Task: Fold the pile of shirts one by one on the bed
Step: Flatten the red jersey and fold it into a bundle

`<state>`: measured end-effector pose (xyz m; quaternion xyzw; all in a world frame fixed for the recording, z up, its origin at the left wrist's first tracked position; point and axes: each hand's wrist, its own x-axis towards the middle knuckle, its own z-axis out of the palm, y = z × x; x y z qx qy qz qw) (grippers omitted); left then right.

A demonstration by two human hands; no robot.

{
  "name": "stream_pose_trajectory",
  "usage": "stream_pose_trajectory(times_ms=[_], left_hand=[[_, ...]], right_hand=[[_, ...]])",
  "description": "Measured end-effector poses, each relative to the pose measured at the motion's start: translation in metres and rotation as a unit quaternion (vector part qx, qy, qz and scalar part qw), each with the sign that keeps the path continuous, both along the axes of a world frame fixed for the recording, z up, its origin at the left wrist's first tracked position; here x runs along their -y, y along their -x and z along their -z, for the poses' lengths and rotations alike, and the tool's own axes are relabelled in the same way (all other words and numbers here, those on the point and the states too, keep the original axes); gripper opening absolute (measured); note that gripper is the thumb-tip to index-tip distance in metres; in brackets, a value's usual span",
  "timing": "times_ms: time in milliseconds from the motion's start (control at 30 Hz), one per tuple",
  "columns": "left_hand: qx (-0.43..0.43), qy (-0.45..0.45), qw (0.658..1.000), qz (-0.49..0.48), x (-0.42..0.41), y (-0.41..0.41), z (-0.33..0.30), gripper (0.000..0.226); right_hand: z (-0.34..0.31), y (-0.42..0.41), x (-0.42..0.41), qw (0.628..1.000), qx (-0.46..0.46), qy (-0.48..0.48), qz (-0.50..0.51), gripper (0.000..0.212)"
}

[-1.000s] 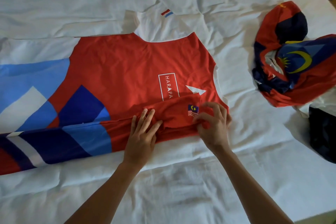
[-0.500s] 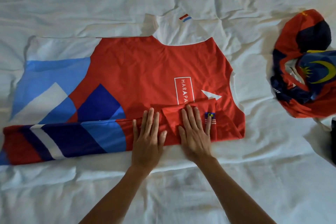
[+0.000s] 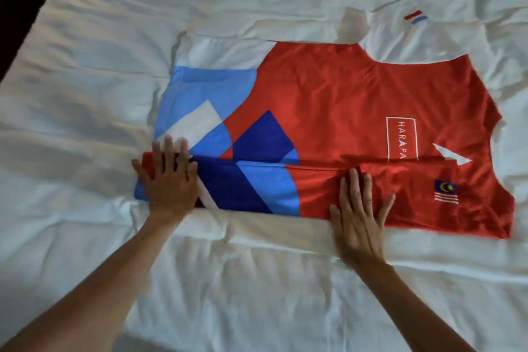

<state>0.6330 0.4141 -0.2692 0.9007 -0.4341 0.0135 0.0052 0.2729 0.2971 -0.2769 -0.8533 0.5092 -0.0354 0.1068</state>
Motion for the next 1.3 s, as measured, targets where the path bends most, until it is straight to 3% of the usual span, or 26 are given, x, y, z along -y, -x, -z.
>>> stream_pose_trajectory(times_ms=[67, 167, 233, 433, 533, 733, 867, 1067, 1300], left_hand=[[0.006, 0.035, 0.999, -0.011, 0.014, 0.028, -0.009, 0.059], [-0.049, 0.048, 0.982, 0.174, 0.030, 0.114, -0.006, 0.056], [-0.084, 0.021, 0.973, 0.215, 0.023, 0.135, 0.002, 0.055], [-0.015, -0.038, 0.995, 0.088, -0.047, 0.010, 0.009, 0.057], [-0.014, -0.012, 1.000, -0.006, -0.055, 0.006, -0.005, 0.057], [-0.065, 0.065, 0.991, 0.101, 0.046, 0.080, -0.026, 0.056], [-0.103, 0.092, 0.976, 0.166, 0.151, 0.101, -0.032, 0.054], [-0.112, 0.137, 0.957, 0.231, 0.287, 0.109, -0.034, 0.046], [-0.026, 0.060, 0.963, 0.262, 0.372, 0.097, -0.031, 0.039]], right_hand=[[-0.013, -0.029, -0.014, 0.998, 0.039, 0.001, -0.041, 0.062], [-0.008, -0.068, -0.030, 0.992, 0.054, -0.021, -0.108, 0.062], [0.005, -0.073, -0.030, 0.996, 0.020, -0.021, -0.085, 0.062], [0.017, -0.074, -0.031, 0.996, -0.028, 0.008, -0.087, 0.064], [0.013, -0.075, -0.032, 0.997, -0.028, -0.011, -0.076, 0.063], [-0.031, -0.069, 0.008, 0.975, 0.179, -0.037, -0.123, 0.047], [-0.043, -0.060, 0.109, 0.972, 0.220, 0.036, -0.071, 0.038], [-0.045, -0.061, 0.284, 0.981, 0.134, 0.121, -0.068, 0.040], [-0.057, -0.096, 0.405, 0.991, -0.118, -0.014, -0.057, 0.069]])
